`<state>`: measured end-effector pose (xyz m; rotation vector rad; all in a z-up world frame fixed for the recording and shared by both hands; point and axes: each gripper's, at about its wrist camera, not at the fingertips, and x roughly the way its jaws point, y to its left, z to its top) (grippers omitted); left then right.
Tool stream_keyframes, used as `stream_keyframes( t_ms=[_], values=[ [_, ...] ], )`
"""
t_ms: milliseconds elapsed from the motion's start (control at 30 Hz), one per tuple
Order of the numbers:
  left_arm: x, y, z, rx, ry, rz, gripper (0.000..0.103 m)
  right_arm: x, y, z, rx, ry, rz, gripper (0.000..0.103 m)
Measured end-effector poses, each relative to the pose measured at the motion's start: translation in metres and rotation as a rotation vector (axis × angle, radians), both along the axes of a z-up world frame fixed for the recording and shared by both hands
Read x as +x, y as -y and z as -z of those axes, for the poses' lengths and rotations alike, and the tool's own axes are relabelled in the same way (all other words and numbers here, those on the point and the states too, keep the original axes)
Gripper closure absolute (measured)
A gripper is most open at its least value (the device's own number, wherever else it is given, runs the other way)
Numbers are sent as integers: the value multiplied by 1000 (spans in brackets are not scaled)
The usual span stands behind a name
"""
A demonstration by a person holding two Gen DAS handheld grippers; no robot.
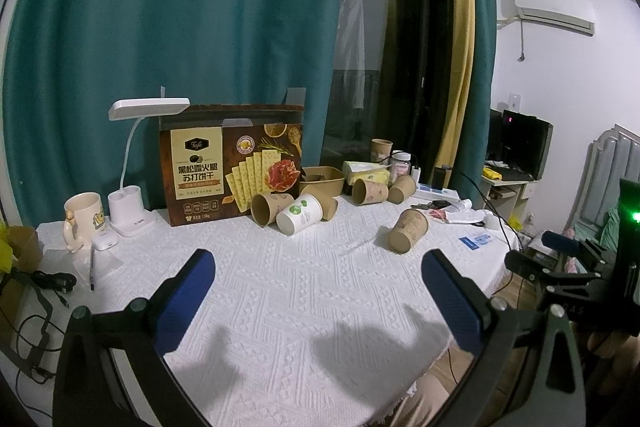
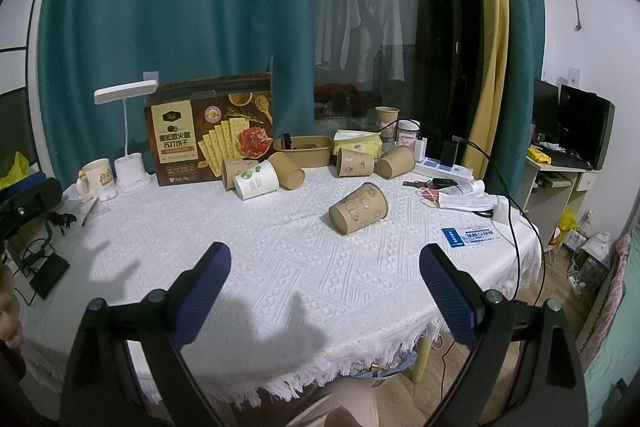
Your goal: Flip cup upright
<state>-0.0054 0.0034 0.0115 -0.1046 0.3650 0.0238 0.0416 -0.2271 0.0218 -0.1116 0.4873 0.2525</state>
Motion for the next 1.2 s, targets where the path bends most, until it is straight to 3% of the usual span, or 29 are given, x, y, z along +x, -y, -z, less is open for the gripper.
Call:
stream_keyframes(
  t_ms=[400, 667, 900, 1033, 1200],
  values=[
    [1, -1, -3, 6, -1, -7, 0, 1, 1, 2, 4, -3, -1, 9],
    [28, -3, 3, 20, -42, 4, 0, 24, 6, 2, 2, -26, 10, 9],
    [106, 14, 34, 92, -203, 115, 0, 82, 33, 33, 7, -103, 104, 9],
    [161, 28, 51, 32, -265, 212, 0, 112, 55, 50, 15, -125, 166, 9],
    [234, 67, 76, 85, -337, 312, 0, 144, 85, 76, 16, -173, 232, 9]
  ],
)
